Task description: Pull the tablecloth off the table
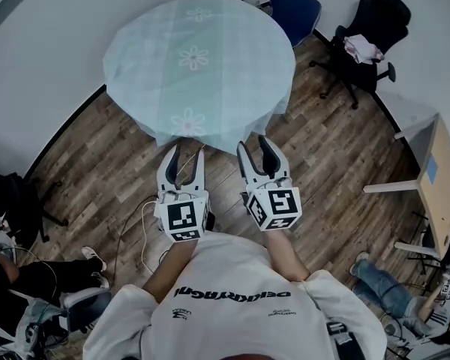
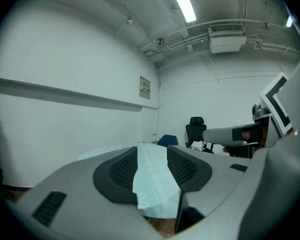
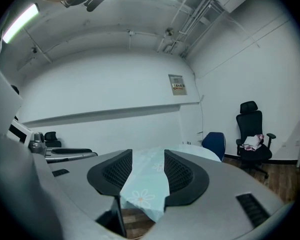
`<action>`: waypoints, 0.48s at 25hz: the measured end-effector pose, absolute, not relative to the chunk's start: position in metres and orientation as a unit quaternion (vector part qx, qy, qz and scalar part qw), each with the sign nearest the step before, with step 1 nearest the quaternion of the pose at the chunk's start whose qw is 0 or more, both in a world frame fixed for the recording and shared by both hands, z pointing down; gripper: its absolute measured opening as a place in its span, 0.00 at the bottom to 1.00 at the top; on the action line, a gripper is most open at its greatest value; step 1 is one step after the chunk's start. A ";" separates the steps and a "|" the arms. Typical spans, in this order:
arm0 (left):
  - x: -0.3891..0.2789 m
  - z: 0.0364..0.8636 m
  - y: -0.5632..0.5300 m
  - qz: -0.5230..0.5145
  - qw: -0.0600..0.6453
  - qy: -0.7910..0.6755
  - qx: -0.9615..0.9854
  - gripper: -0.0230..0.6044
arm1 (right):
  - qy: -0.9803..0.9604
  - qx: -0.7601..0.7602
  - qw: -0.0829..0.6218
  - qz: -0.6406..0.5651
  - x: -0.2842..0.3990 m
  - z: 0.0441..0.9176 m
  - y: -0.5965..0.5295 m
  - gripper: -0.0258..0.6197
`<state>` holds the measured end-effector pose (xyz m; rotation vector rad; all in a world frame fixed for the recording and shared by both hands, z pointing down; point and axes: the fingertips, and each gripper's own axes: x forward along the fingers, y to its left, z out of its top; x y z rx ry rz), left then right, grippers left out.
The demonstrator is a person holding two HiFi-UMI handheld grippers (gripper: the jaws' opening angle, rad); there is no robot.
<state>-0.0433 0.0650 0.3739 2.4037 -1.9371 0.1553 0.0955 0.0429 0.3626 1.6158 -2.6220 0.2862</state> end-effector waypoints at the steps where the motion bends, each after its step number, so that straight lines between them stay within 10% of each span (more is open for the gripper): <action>1: -0.048 0.373 0.052 0.051 0.026 -0.625 0.778 0.34 | -0.845 0.526 0.025 0.096 0.093 0.363 0.030 0.37; 12: -0.111 0.385 -0.084 0.064 0.048 -0.611 0.788 0.34 | -0.819 0.557 0.044 0.130 0.048 0.385 -0.100 0.37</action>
